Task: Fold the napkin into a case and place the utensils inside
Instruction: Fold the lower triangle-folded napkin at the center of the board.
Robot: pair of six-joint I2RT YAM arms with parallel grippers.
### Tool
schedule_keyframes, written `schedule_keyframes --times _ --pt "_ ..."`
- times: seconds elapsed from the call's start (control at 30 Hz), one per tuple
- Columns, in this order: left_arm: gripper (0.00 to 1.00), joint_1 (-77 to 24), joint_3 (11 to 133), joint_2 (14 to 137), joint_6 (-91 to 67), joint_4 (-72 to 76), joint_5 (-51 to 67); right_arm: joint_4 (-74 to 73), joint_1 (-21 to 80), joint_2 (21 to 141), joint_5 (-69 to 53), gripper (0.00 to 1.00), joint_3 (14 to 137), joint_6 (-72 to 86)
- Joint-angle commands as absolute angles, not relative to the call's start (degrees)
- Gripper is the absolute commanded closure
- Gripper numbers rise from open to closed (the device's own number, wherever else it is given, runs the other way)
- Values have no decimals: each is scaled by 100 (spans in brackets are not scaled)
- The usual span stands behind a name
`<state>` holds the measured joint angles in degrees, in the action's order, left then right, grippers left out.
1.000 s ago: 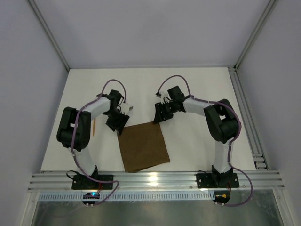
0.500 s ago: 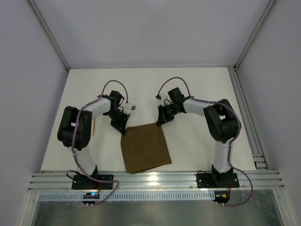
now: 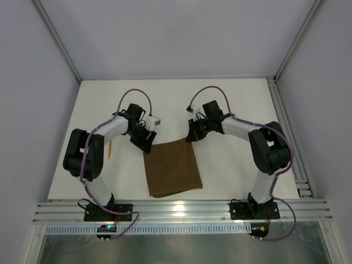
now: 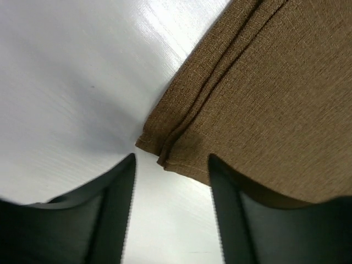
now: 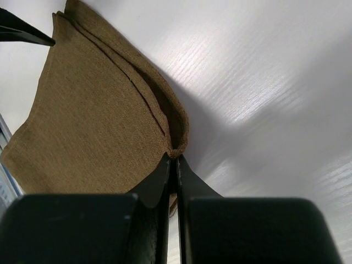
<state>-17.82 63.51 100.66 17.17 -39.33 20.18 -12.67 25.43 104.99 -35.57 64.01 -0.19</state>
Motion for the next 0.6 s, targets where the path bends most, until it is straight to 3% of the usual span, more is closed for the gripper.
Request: schedule_keyframes --times 0.0,0.03,0.1,0.43,0.57 --pt "38 -1793 6548 9888 2196 -4113 2118 -1010 2549 10222 -3717 97 6284 -386" --pt "26 -1793 6583 9879 2336 -4139 2127 -1019 2558 10196 -3735 97 6284 -474" --pt "19 -1793 6697 9975 2364 -4184 1917 -1028 2558 10134 -3788 97 6293 -518" --pt "21 -2293 6900 10819 2215 -4210 1222 -1072 2558 10046 -3771 97 6302 -554" --pt "29 -2399 6899 10942 2180 -4438 1230 -1107 2566 10020 -3700 97 6302 -554"
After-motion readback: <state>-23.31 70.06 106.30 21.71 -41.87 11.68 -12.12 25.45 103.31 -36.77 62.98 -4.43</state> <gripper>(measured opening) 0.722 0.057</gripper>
